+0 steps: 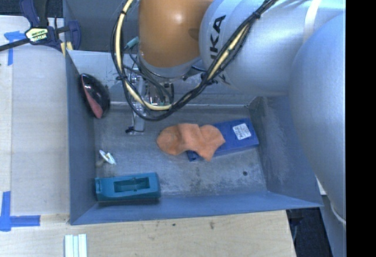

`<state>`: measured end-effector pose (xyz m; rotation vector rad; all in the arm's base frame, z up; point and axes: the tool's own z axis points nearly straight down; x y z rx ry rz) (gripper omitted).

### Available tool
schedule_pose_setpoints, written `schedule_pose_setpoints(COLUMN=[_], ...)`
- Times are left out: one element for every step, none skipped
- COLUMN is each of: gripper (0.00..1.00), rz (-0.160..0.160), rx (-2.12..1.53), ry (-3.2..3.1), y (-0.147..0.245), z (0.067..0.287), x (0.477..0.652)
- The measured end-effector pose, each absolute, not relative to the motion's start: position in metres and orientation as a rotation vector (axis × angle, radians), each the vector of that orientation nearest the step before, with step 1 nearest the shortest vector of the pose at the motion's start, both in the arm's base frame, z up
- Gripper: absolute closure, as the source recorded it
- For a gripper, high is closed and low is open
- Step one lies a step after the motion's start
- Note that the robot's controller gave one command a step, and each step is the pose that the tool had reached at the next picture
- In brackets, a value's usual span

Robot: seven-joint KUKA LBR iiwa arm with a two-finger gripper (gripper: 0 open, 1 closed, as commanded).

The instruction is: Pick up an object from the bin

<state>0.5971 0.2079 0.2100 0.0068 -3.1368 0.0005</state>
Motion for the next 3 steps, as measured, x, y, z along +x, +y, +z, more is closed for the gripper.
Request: schedule_pose_setpoints(gripper=[0.0,1.0,0.0], rz=[-0.002,-0.001,-0.001], rx=[0.001,-0.041,-0.042], ry=[-3.145,-3.144,-3.144], y=[0.207,0.136,0.136], z=[0.215,0.163,0.163], x=[0.599,0.617,0.617])
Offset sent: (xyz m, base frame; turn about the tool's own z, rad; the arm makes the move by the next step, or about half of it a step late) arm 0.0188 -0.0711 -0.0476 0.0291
